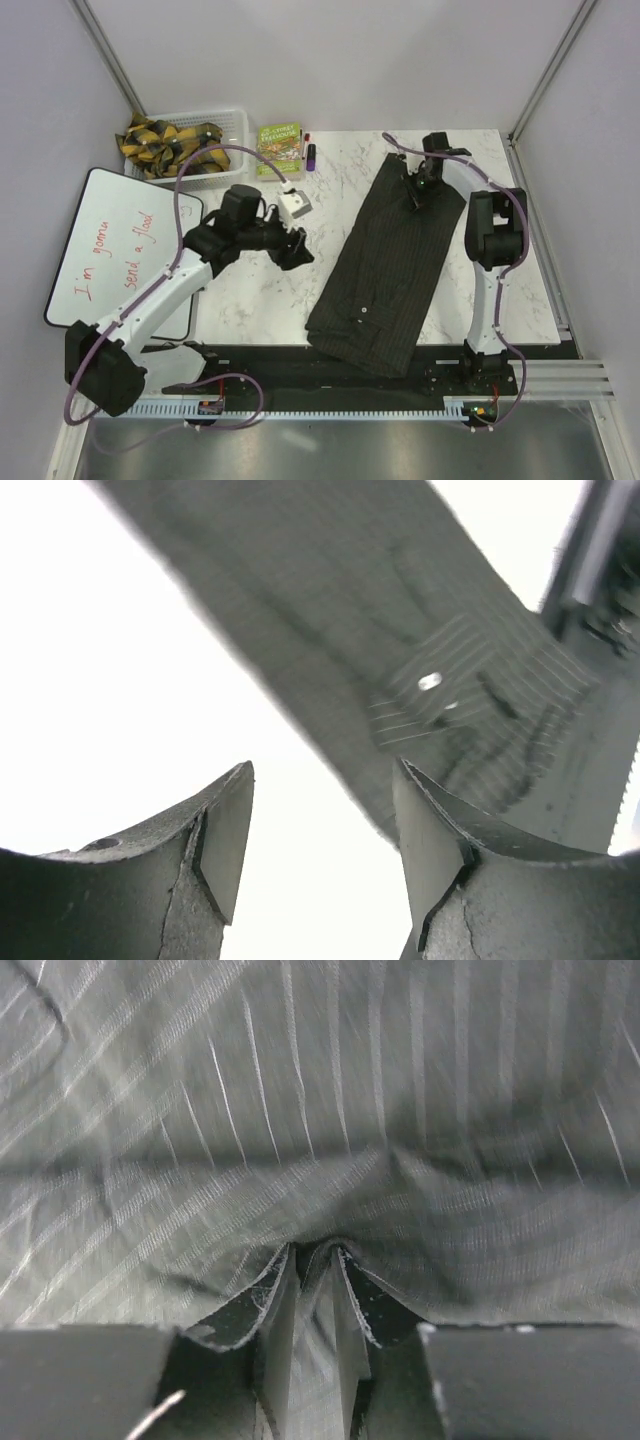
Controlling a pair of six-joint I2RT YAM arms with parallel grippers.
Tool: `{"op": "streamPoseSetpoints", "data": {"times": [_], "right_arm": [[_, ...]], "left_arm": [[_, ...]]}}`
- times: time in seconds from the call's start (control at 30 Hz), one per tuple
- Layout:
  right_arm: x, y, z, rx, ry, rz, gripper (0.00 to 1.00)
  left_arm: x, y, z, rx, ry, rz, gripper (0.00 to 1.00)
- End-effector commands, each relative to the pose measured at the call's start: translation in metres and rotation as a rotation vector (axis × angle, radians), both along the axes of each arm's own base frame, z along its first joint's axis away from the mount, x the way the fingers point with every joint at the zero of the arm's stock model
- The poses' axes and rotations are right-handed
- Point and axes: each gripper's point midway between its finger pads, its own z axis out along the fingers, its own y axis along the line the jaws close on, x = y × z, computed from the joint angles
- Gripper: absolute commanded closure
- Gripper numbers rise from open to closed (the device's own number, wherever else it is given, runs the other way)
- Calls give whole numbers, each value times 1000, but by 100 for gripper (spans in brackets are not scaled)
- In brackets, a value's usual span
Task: Fold and stack the long sleeve shirts
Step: Fold the shirt
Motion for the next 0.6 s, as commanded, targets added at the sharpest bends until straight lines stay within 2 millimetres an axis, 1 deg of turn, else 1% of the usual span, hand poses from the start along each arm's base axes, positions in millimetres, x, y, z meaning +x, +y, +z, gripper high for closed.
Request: {"op": "streamPoseSetpoints", "data": {"times": [0.0, 0.03, 0.07, 0.1, 0.13, 0.17, 0.2, 0.23, 0.27, 0.3, 0.33, 0.37, 0.4, 0.43, 0.47, 0.5, 0.53, 0.57], "right_arm": [[30, 44, -27, -38, -51, 73, 73], [32, 52, -45, -43, -22, 84, 73], [56, 72, -27, -26, -90, 96, 74], [64, 80, -25, -19, -103, 95, 74], [72, 85, -33, -19, -105, 92, 74], [94, 89, -13, -24, -183, 82, 72], [104, 89, -5, -31, -217, 74, 71], [114, 89, 5, -38, -262, 70, 68], [124, 88, 23, -46, -314, 76, 66], [129, 82, 34, -84, -347, 83, 65], [130, 79, 59, -97, -389, 94, 64], [125, 74, 64, -118, -390, 100, 62], [122, 68, 76, -151, -408, 119, 61], [117, 65, 116, -149, -471, 119, 59], [103, 58, 111, -155, -443, 129, 57], [96, 53, 125, -152, -460, 135, 56], [88, 51, 168, -132, -540, 142, 53], [76, 41, 169, -123, -527, 146, 50]], "left_arm": [[17, 48, -12, -52, 123, 168, 35], [19, 57, -11, -43, 104, 187, 33], [23, 64, -12, -35, 98, 208, 33], [28, 74, -13, -26, 90, 236, 30], [32, 78, -15, -10, 71, 242, 28], [34, 81, -18, 3, 71, 251, 27], [37, 84, -19, 10, 65, 257, 26], [38, 83, -24, 18, 70, 243, 22], [39, 82, -23, 19, 67, 233, 20], [39, 81, -22, 18, 61, 220, 8], [41, 79, -21, 18, 52, 205, 1], [44, 78, -18, 17, 42, 195, 0], [46, 76, -15, 15, 33, 182, 0], [49, 76, -12, 17, 17, 173, 0], [55, 74, -3, 13, -11, 162, 0], [57, 73, 2, 17, -40, 150, 0], [66, 77, 8, 55, -112, 152, 0], [71, 78, 21, 61, -170, 151, 0]]}}
